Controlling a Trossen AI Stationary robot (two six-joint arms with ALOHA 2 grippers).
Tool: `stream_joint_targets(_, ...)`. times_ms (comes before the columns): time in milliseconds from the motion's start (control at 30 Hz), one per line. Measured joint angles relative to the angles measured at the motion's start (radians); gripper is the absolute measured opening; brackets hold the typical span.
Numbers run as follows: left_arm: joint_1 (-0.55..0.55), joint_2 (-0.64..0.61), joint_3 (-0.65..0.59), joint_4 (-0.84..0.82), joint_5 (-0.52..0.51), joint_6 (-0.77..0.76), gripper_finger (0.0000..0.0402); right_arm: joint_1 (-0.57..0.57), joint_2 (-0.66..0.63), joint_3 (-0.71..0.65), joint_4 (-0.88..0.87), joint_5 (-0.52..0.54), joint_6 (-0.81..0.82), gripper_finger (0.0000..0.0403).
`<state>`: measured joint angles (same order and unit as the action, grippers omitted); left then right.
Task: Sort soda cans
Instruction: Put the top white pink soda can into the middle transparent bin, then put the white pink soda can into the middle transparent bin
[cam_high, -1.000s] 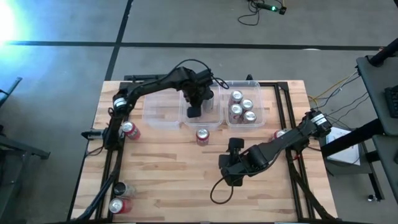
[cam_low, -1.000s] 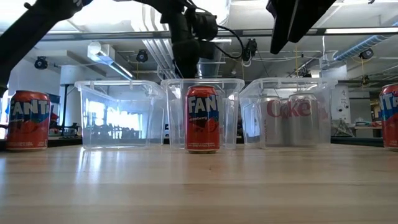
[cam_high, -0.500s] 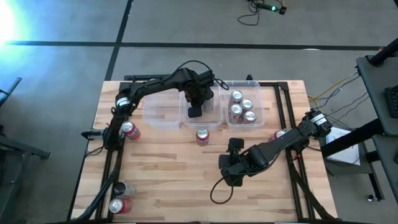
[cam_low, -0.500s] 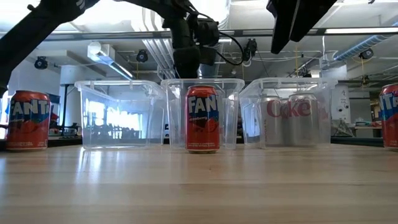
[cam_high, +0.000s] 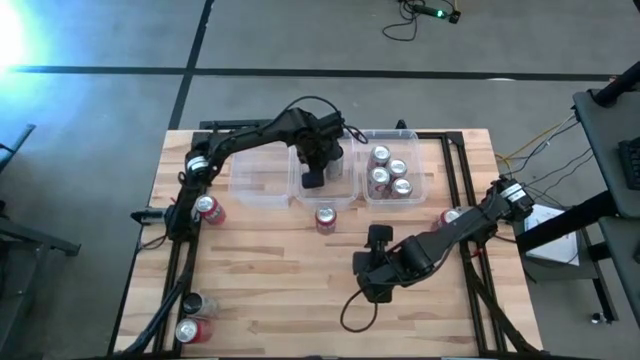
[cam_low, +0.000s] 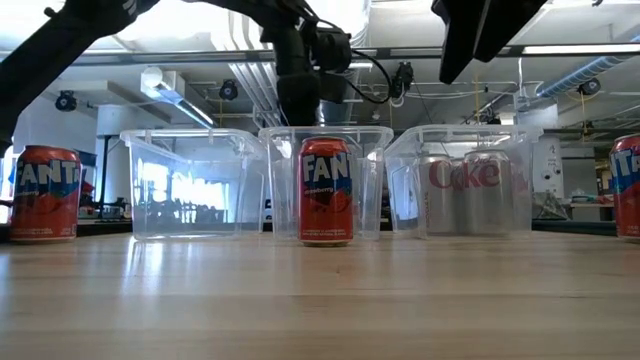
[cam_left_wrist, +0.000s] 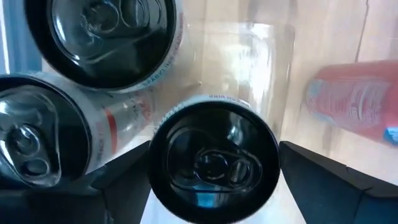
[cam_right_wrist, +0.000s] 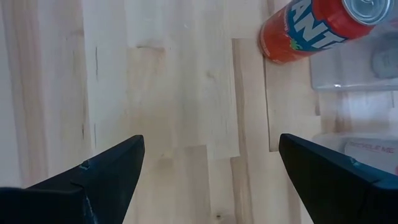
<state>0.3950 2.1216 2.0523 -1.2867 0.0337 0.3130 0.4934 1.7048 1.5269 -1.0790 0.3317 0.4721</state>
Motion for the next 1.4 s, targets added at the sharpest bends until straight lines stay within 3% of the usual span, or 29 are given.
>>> stream_joint_targets(500, -0.009, -0.034, 0.25, -0.165, 0.005, -0.073, 0.032, 0.0, 0.0, 0.0, 0.005, 0.006, 0.0, 0.0368)
stream_joint_targets(700, -0.092, -0.113, 0.231, -0.19, 0.123, -0.129, 0.032, 0.0, 0.0, -0.002, 0.042, 0.036, -0.001, 0.0368)
stream_joint_targets(1000, -0.365, -0.291, 0.007, -0.186, 0.126, -0.235, 0.032, 0.0, 0.0, -0.015, 0.152, 0.036, -0.031, 0.0368)
stream_joint_targets(1400, -0.775, -0.752, -0.547, 0.045, -0.076, -0.761, 0.032, -0.001, 0.001, -0.073, 0.35, 0.035, -0.091, 0.0368)
